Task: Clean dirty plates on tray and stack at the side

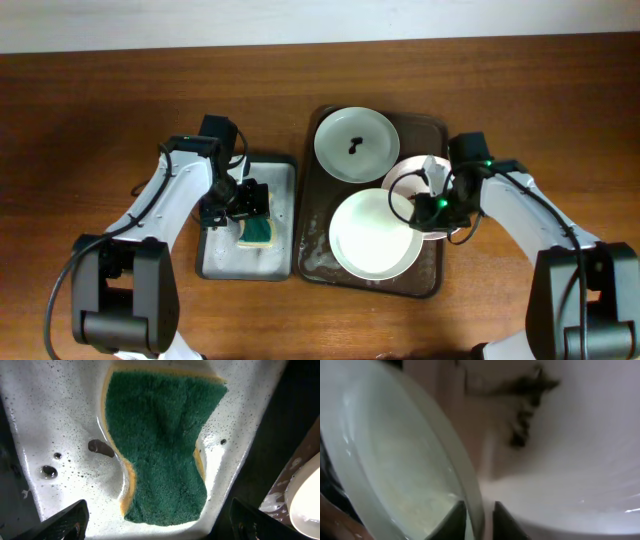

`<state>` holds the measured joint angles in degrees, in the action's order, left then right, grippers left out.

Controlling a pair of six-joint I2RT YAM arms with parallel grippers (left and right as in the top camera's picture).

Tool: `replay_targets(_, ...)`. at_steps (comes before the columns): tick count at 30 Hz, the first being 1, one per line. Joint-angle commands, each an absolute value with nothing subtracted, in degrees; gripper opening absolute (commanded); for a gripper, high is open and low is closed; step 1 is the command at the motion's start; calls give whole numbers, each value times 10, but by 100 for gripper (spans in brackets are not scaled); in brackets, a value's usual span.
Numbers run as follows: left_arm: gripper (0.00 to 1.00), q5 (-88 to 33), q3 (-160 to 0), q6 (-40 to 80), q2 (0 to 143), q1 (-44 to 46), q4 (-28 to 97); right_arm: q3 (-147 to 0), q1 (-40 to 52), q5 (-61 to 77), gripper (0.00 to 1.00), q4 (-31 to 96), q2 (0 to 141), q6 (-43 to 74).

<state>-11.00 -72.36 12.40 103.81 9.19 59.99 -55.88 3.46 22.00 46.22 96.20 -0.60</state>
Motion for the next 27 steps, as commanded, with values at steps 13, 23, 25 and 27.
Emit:
replay_targets(13, 89, -118, -720, 119, 1035, 89, 602, -670, 306, -380, 4, 553, 687, 113)
replay_targets(23, 91, -118, -720, 119, 1035, 89, 603, -670, 560, -648, 4, 588, 754, 141)
replay_targets(25, 92, -118, -720, 119, 1035, 89, 603, -670, 563, -653, 4, 595, 754, 153)
replay_targets(27, 92, -118, -720, 119, 1035, 89, 603, -670, 562, -652, 4, 597, 754, 158)
